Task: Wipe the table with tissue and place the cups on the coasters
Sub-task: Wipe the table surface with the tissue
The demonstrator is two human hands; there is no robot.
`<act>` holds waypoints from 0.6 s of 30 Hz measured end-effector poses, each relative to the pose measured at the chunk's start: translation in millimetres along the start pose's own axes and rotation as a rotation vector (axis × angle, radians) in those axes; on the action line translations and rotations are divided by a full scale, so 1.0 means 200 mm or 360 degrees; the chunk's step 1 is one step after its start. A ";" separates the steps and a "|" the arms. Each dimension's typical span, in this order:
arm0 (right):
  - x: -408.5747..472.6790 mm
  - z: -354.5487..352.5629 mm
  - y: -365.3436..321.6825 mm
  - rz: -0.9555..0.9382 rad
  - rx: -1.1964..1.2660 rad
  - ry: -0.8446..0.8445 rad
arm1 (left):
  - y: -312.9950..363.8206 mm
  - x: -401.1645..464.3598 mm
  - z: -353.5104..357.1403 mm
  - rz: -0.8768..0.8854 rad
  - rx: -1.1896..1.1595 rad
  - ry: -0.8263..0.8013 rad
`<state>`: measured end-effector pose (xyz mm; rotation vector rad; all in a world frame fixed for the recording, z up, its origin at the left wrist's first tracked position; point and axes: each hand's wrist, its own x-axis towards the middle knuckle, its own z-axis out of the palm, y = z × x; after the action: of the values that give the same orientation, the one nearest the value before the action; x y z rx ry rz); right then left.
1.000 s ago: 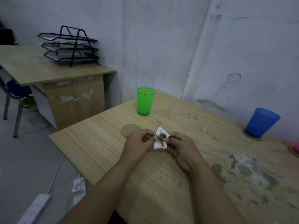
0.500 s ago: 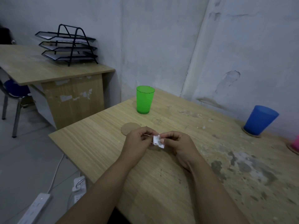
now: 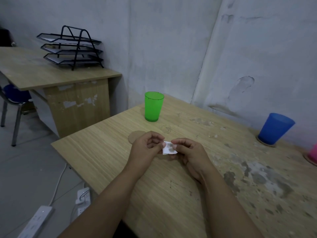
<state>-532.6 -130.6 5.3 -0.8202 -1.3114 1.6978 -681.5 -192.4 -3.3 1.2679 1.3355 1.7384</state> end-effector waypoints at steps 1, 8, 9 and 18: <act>0.00 0.00 0.00 0.0010 0.0006 -0.0025 | 0.00 0.00 0.00 -0.0004 -0.0042 0.0010; -0.02 0.02 0.00 -0.0123 -0.0470 -0.0202 | 0.02 0.01 -0.01 -0.0075 -0.0249 0.0051; -0.02 0.02 0.00 -0.0156 -0.0508 -0.0192 | 0.02 0.00 -0.01 -0.0087 -0.0281 0.0054; -0.02 0.04 -0.04 -0.0223 -0.0543 -0.0012 | -0.01 0.00 0.03 0.0142 0.0265 0.0128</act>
<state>-536.2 -136.1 15.2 -0.8912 -1.6510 1.3889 -676.6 -189.3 -4.6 1.3799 1.5178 1.7861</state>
